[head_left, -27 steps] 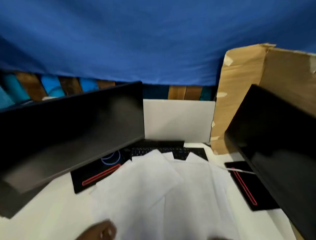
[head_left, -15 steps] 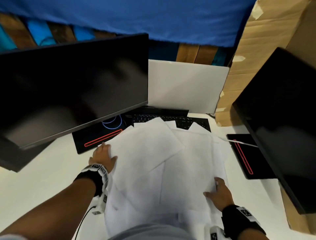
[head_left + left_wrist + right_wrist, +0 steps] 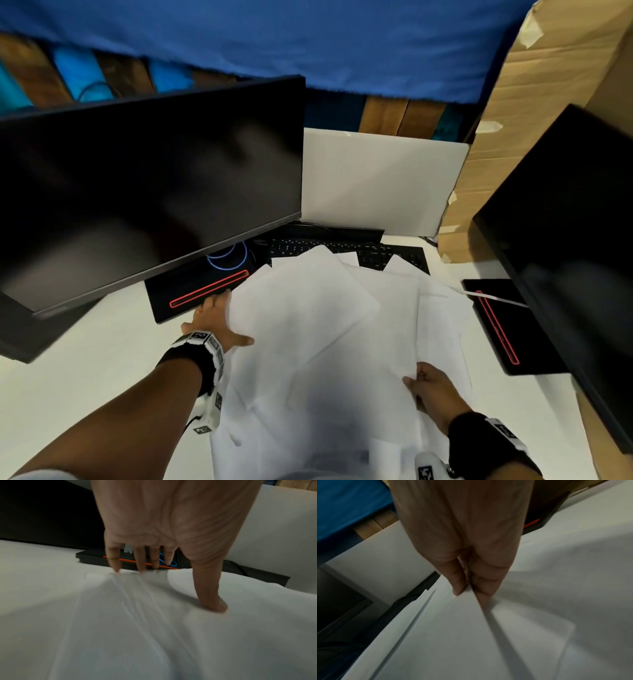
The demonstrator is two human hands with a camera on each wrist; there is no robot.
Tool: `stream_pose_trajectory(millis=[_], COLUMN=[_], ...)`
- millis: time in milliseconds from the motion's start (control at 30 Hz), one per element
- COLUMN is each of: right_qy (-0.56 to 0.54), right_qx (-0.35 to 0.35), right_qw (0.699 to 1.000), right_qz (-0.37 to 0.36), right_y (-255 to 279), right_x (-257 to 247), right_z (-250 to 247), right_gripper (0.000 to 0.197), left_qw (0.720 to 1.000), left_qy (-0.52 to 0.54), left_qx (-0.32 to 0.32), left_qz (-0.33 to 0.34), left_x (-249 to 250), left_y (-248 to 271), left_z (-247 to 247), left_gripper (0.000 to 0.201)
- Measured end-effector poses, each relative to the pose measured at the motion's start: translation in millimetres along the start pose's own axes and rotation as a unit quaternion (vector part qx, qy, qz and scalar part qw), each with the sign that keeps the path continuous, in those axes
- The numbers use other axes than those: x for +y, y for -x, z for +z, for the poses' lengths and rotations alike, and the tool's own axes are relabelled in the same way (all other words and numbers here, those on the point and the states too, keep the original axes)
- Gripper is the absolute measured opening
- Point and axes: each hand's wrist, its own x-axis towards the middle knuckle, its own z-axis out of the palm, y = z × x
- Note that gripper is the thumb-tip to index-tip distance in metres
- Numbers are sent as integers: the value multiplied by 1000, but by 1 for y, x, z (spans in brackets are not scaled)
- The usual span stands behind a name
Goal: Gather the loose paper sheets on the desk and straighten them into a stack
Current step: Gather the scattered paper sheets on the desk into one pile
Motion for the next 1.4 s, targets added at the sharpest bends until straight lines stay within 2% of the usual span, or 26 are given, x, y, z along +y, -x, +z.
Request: stream_pose_trajectory(millis=[67, 100, 167, 267, 300, 367, 433, 500, 600, 667, 733, 800, 867, 933, 1000, 1100, 1233, 1300, 1367, 1400], right_qy=[-43, -54, -48, -8, -9, -34, -58, -75, -88, -84, -76, -73, -9, 102, 191, 291, 304, 287, 220, 185], right_qx=[-51, -69, -103, -138, -149, -171, -166, -137, -102, -74, -45, -12, 15, 17, 6, -5, -20, -53, -95, -113], right_qw=[998, 996, 993, 990, 988, 983, 984, 987, 989, 992, 996, 997, 1000, 995, 981, 956, 948, 951, 966, 972], right_qz=[17, 22, 29, 39, 44, 49, 42, 36, 53, 52, 32, 4, -5, -9, -17, -44, -92, -99, -96, -94], right_y=[4, 4, 5, 5, 5, 3, -1, -8, -11, -16, -25, -34, -35, -33, -29, -29, -28, -20, -6, -2], right_x=[-8, -11, -19, -32, -35, -39, -41, -42, -45, -49, -57, -67, -80, -87, -89, -77, -50, -45, -44, -43], right_z=[15, 22, 36, 57, 66, 84, 106, 129, 154, 158, 148, 129, 107, 89, 80, 79, 97, 108, 115, 118], right_gripper=[22, 26, 32, 33, 30, 19, 18, 28, 35, 34, 35, 43, 46, 39, 34, 37, 40, 36, 31, 38], left_qw=[999, 999, 998, 1000, 1000, 999, 997, 994, 982, 972, 964, 957, 952, 942, 932, 930, 951, 940, 926, 922], left_qy=[-13, -22, -37, -19, -3, 36, 46, 52, 141, 218, 252, 273, 290, 309, 334, 349, 303, 334, 369, 380], left_qx=[-29, -42, -55, -21, -18, -27, -36, -55, -67, -9, 73, 100, 57, 23, 34, 35, 24, 42, 43, 38], left_qz=[1, 0, -3, 2, 9, 24, 49, 81, 110, 92, 49, -15, -84, -129, -140, -109, -56, -54, -64, -70], left_x=[-1, -1, 1, -2, -4, -7, -9, -12, -19, -24, -33, -48, -65, -81, -91, -73, -46, -36, -30, -29], left_y=[-2, -3, -1, 5, 9, 15, 23, 31, 48, 59, 70, 79, 84, 85, 81, 89, 91, 88, 84, 82], left_z=[-5, -7, -8, -1, 3, 12, 20, 28, 31, 31, 28, 29, 37, 52, 69, 68, 61, 59, 60, 61], left_gripper=[135, 133, 112, 62, 53, 47, 49, 51, 37, 28, 18, 9, 13, 16, 19, 27, 26, 18, 17, 20])
